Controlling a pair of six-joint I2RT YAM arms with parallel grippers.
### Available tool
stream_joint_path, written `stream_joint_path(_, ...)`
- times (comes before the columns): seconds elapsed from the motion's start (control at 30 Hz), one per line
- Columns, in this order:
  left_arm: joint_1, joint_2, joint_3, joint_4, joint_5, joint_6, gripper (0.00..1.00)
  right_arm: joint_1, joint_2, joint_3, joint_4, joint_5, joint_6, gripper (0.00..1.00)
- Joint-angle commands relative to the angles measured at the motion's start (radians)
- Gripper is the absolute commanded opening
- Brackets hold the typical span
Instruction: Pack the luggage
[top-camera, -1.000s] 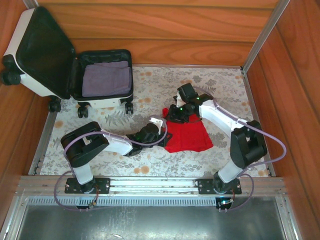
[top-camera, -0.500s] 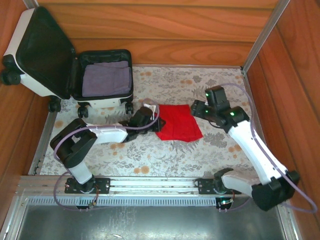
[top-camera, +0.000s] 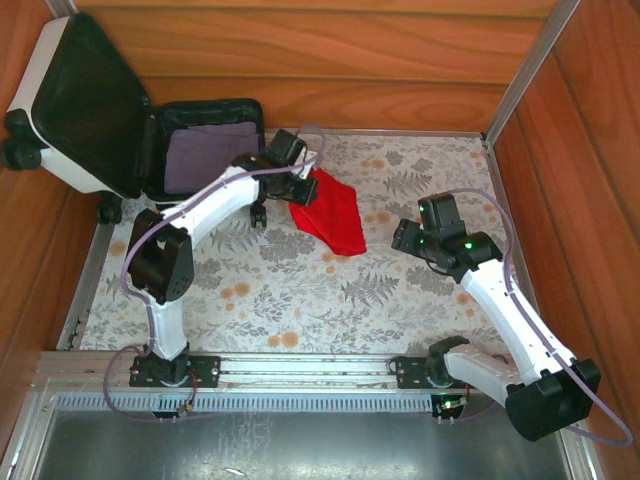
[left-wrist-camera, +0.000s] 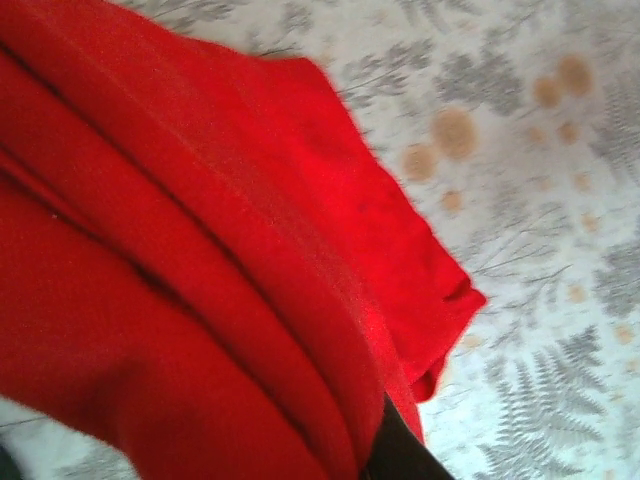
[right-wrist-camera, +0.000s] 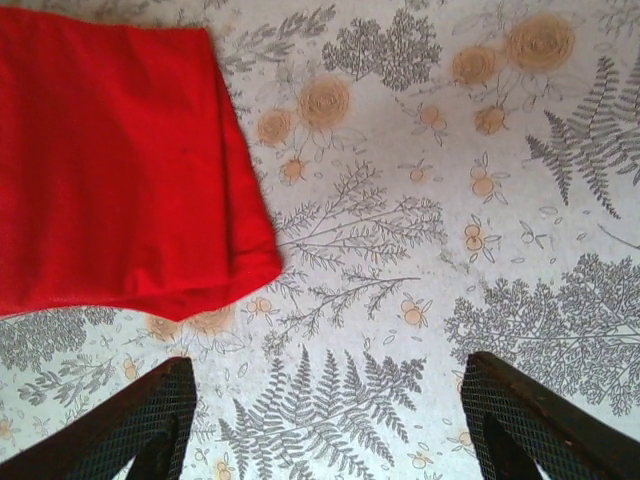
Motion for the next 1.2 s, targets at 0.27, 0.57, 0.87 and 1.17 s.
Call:
stream_joint_path(0.27,0.268,0.124,0.315,-0.243,-0.033,0.224,0.0,-0.007,-0.007,-0.001,-0.008,-0.031,-0.018,0.74)
stream_joint_path(0.57,0.424,0.217,0.491,-0.253,0.021,0.211,0.0,-0.007,-0.012,-0.013,-0.02,-0.052,-0.01,0.73)
stream_joint_path(0.87,0.541,0.235,0.502,-0.253,0.035,0.207,0.0,-0.007,0.004,-0.006,-0.022,-0.071,-0.017,0.73)
stream_joint_path(1.17,0.617,0.239,0.445,-0.244,-0.055,0.197,0.0,-0.007,0.011,-0.032,-0.024,-0.1,-0.018,0.73)
